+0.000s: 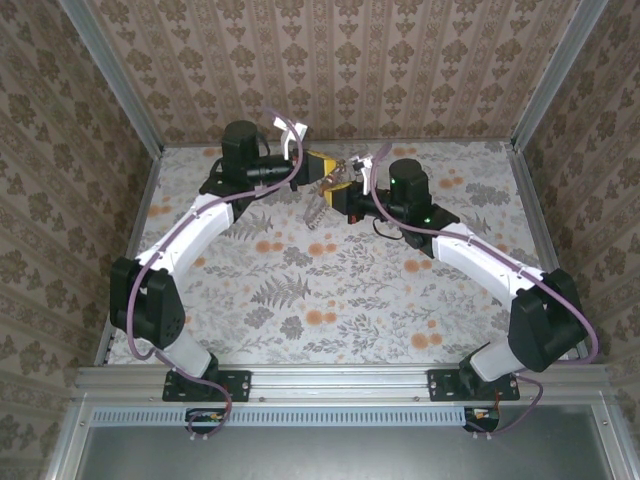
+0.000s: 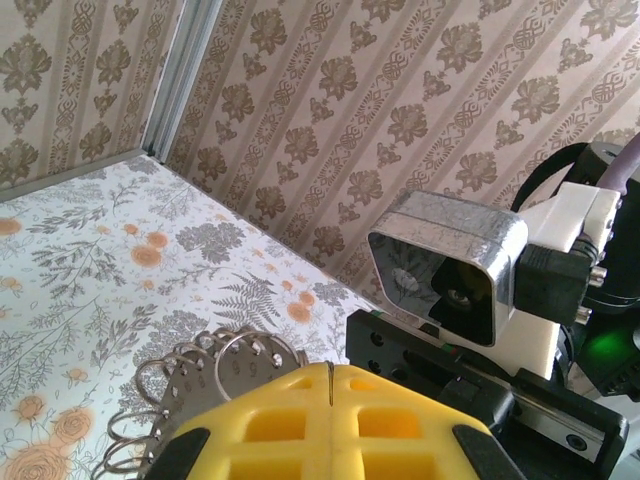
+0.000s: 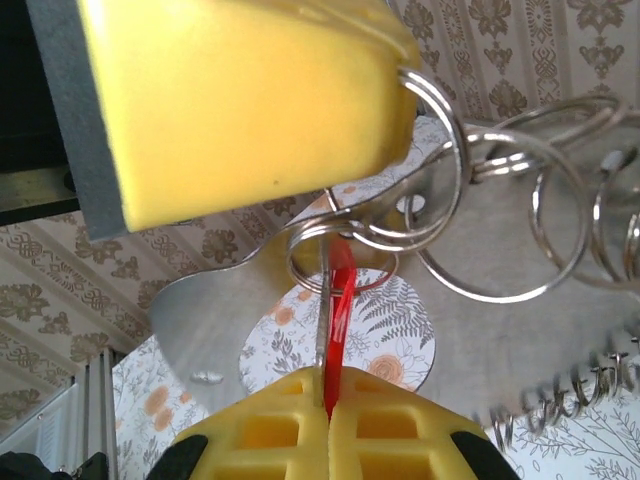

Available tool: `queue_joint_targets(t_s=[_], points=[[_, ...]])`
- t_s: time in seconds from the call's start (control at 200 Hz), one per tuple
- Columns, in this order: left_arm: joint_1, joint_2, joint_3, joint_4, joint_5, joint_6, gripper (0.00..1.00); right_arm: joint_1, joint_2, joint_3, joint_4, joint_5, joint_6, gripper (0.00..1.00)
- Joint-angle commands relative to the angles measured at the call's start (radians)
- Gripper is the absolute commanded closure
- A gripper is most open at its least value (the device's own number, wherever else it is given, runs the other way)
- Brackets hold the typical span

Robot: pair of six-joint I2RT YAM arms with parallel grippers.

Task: Put the keys on the keyring

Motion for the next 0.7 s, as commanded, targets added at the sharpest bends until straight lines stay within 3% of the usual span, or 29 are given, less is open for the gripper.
queue_joint_targets(t_s=[0.0,0.035,0.16,0.495,0.59,0.635,0.695], points=[[-0.003,-0.043,-0.019,0.116,-0.029,-0.048,1.00,0.011,0.005,0.034,-0.040,-0.029,-0.014,1.00],[-0.003,-0.044,-0.025,0.125,-0.033,-0.050,1.00,0.008,0.000,0.035,-0.053,-0.024,-0.014,0.97],[-0.003,-0.048,-0.038,0.135,-0.044,-0.043,1.00,-0.014,-0.038,0.010,-0.096,-0.011,-0.013,0.66],[0.022,-0.066,-0.093,0.218,-0.055,-0.051,1.00,-0.085,-0.207,-0.065,-0.276,0.038,-0.026,0.39],[0.026,-0.068,-0.107,0.244,-0.059,-0.058,1.00,-0.101,-0.233,-0.068,-0.333,0.114,-0.026,0.25],[0.026,-0.067,-0.112,0.261,-0.062,-0.063,1.00,-0.109,-0.236,-0.062,-0.360,0.148,-0.027,0.02],[0.027,-0.066,-0.118,0.275,-0.065,-0.067,1.00,-0.125,-0.226,-0.044,-0.398,0.198,-0.022,0.00]])
